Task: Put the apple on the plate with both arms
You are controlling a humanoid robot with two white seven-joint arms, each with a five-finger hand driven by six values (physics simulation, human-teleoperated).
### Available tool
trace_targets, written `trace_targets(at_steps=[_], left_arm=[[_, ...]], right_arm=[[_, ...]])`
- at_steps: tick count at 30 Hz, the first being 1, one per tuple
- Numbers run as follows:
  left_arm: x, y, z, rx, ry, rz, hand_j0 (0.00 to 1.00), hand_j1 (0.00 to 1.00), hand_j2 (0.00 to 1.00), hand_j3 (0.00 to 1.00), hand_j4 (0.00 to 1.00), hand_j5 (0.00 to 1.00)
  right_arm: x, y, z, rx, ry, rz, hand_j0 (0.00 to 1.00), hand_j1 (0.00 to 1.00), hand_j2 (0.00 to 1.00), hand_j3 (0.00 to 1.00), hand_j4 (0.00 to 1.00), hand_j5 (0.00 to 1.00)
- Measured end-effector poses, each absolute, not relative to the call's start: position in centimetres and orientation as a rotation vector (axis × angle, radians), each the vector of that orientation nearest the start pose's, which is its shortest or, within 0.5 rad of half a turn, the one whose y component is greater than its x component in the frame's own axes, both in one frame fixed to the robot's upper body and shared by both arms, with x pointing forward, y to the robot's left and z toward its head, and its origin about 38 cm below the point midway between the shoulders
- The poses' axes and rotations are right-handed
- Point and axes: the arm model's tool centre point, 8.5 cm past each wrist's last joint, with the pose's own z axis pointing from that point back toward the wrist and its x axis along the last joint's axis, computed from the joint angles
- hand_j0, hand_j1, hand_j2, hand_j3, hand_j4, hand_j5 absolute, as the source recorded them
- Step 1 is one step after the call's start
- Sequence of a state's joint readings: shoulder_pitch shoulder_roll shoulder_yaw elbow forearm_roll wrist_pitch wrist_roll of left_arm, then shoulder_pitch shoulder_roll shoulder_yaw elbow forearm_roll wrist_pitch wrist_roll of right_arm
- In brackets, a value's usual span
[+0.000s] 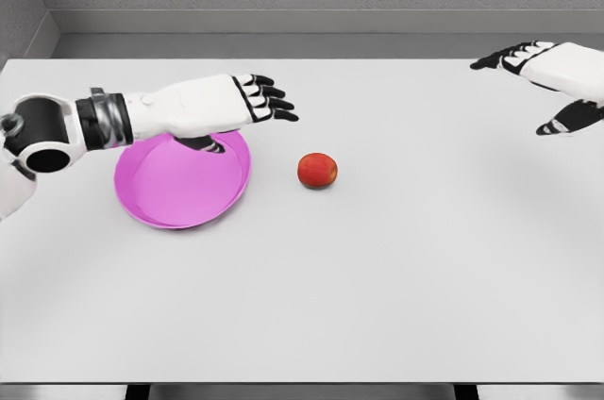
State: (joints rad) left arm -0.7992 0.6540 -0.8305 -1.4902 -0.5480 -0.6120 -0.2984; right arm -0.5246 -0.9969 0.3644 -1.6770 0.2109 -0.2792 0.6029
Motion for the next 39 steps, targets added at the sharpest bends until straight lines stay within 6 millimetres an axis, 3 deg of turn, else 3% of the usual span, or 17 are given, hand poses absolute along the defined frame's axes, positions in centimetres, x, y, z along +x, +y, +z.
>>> trace_targets(at_steps=[5, 11, 20, 31, 39], left_arm=[[42.5, 13.8, 21.8, -0.351, 2.027, 2.616, 1.00, 1.00, 1.00, 1.00, 1.00, 1.00], [42.9, 11.4, 21.0, -0.319, 2.034, 2.603, 1.00, 1.00, 1.00, 1.00, 1.00, 1.00], [45.3, 10.7, 18.9, -0.421, 1.935, 2.699, 1.00, 1.00, 1.00, 1.00, 1.00, 1.00], [44.9, 9.4, 17.0, -0.419, 1.795, 2.750, 1.00, 1.00, 1.00, 1.00, 1.00, 1.00], [45.2, 9.0, 17.0, -0.404, 1.766, 2.772, 1.00, 1.00, 1.00, 1.00, 1.00, 1.00]], right_arm=[[41.1, -33.9, 28.1, -0.506, -1.372, 1.823, 1.00, 1.00, 1.00, 1.00, 1.00, 1.00], [41.2, -34.0, 27.4, -0.491, -1.356, 1.822, 1.00, 1.00, 1.00, 1.00, 1.00, 1.00], [41.2, -33.9, 27.2, -0.485, -1.356, 1.820, 1.00, 1.00, 1.00, 1.00, 1.00, 1.00], [41.1, -33.8, 26.6, -0.467, -1.344, 1.825, 1.00, 1.00, 1.00, 1.00, 1.00, 1.00], [40.9, -33.9, 26.3, -0.462, -1.323, 1.836, 1.00, 1.00, 1.00, 1.00, 1.00, 1.00]])
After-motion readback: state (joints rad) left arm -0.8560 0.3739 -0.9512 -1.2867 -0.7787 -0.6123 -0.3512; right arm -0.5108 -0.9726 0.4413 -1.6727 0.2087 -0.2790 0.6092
